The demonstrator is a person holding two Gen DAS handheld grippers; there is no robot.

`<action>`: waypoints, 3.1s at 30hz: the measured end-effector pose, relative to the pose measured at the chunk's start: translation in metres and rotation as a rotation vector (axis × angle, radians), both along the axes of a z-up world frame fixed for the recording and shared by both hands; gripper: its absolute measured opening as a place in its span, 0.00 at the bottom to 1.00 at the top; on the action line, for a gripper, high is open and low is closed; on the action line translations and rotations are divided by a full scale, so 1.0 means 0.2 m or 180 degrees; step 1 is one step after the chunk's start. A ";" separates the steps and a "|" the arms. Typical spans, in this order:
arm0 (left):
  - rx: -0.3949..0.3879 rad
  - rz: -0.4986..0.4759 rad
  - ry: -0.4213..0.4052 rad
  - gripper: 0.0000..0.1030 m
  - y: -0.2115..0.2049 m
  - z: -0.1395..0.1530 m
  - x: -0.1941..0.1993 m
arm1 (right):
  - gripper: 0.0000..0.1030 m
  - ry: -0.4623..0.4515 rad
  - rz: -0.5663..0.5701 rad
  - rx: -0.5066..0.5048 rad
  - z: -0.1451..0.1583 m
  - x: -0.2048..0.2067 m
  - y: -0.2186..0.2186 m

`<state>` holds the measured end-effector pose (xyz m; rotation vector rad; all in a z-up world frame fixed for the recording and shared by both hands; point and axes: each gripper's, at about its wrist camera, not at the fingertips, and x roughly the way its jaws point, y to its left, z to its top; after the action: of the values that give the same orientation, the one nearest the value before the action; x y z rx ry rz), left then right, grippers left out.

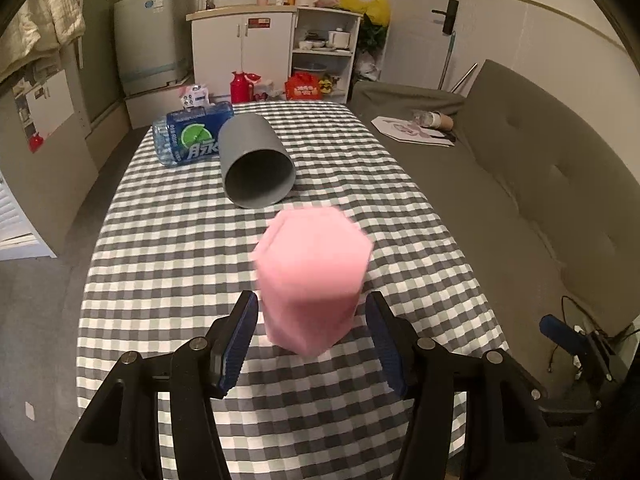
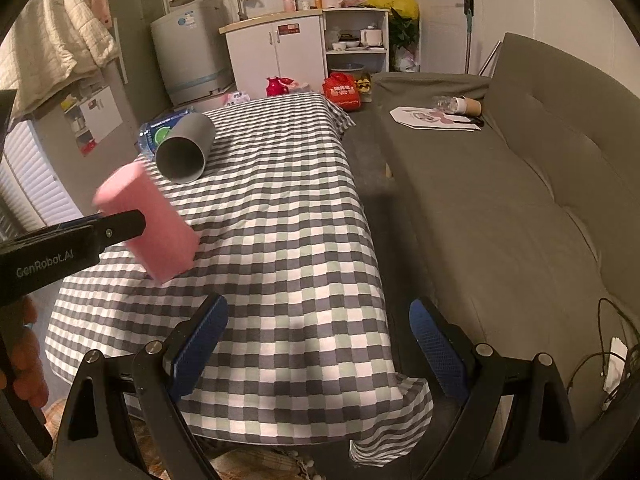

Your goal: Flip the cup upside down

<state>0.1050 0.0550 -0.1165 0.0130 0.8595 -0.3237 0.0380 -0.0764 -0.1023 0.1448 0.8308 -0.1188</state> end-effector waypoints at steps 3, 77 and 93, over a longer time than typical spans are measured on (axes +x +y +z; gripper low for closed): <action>0.0053 0.0035 -0.0017 0.74 -0.01 -0.04 0.00 | 0.90 0.0019 -0.0003 0.0006 -0.01 0.02 0.00; -0.0295 0.0728 -0.1113 0.98 0.58 0.35 -0.62 | 1.00 -0.0991 0.0375 -0.0255 0.45 -0.31 0.36; -0.0242 0.0682 -0.1106 0.98 0.56 0.34 -0.62 | 1.00 -0.0994 0.0410 -0.0277 0.45 -0.32 0.38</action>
<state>-0.0192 0.1677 -0.0479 -0.0910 0.4979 -0.1459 -0.0255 -0.0002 -0.0122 0.0260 0.5206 -0.0101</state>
